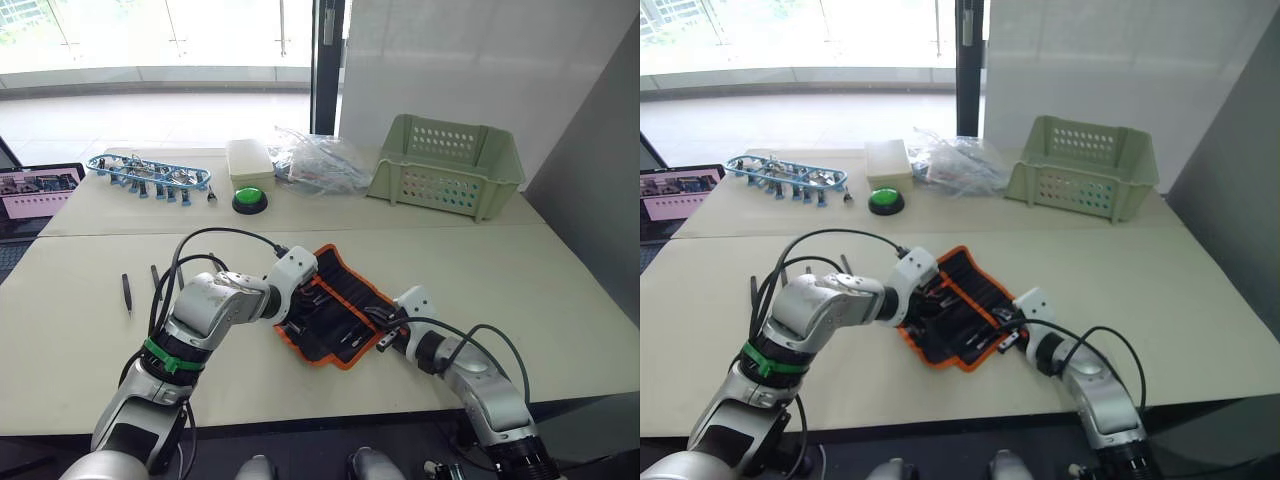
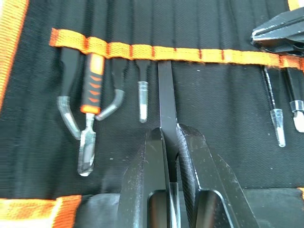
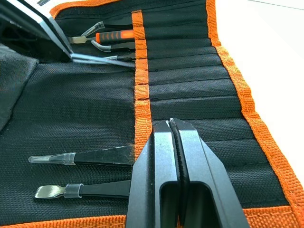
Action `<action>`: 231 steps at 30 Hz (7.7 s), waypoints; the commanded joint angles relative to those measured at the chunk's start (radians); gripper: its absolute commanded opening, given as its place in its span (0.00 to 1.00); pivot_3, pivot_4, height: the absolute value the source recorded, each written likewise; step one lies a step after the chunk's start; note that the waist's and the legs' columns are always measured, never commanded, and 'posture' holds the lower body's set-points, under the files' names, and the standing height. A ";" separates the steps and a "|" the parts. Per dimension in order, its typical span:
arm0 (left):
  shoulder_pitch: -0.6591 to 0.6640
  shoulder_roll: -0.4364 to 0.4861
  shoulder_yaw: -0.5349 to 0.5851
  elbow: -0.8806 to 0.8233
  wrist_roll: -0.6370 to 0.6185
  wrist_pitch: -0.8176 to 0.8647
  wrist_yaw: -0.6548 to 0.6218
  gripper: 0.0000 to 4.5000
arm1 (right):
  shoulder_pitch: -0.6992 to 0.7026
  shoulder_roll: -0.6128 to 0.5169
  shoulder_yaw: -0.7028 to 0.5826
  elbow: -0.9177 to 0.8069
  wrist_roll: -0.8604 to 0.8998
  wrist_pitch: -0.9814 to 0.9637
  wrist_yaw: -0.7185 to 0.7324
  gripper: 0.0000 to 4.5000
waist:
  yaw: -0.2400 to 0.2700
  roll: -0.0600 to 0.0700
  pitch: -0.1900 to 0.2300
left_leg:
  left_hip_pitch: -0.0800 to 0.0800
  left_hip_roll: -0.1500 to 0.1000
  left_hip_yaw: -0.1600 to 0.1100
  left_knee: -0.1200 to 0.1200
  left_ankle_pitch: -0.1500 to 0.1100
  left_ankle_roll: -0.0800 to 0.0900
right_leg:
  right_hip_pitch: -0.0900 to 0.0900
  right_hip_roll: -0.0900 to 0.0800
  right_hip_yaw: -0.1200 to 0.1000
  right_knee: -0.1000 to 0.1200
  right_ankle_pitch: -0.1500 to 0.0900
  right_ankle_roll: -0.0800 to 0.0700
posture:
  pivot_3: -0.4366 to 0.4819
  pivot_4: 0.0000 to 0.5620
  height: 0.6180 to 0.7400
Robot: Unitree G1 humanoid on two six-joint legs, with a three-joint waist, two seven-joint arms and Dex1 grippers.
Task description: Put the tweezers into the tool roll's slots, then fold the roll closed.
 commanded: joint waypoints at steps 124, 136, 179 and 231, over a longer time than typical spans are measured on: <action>0.466 -0.087 0.726 0.465 0.161 -0.905 0.317 0.60 | -0.014 0.010 0.015 -0.015 -0.018 0.083 0.011 0.00 | 0.024 0.009 -0.015 | 0.011 0.001 0.002 -0.002 0.000 0.000 | 0.005 0.000 0.000 0.004 -0.001 -0.003 | 0.48 0.27 0.87; 0.457 -0.089 0.725 0.461 0.166 -0.927 0.316 0.01 | -0.014 0.006 0.014 -0.017 -0.018 0.082 0.014 0.00 | 0.032 0.010 -0.015 | 0.009 0.001 0.002 -0.002 0.000 0.000 | 0.005 -0.001 0.000 0.002 -0.001 -0.003 | 0.48 0.27 0.87; 0.227 0.236 0.154 -0.115 -0.103 -0.416 -0.312 0.01 | 0.071 -0.011 0.032 -0.118 -0.043 0.115 -0.043 0.00 | -0.001 -0.003 -0.008 | -0.003 0.002 0.001 -0.005 -0.002 -0.001 | -0.002 0.000 -0.001 -0.010 -0.001 -0.001 | 0.48 0.27 0.87; -0.151 0.029 -0.249 0.243 0.362 -0.533 -0.464 0.01 | 0.123 0.052 0.064 -0.156 -0.055 0.098 -0.144 0.00 | 0.004 -0.003 -0.009 | -0.003 0.001 0.000 -0.001 -0.002 0.000 | 0.000 0.000 -0.001 -0.008 0.000 0.001 | 0.48 0.27 0.87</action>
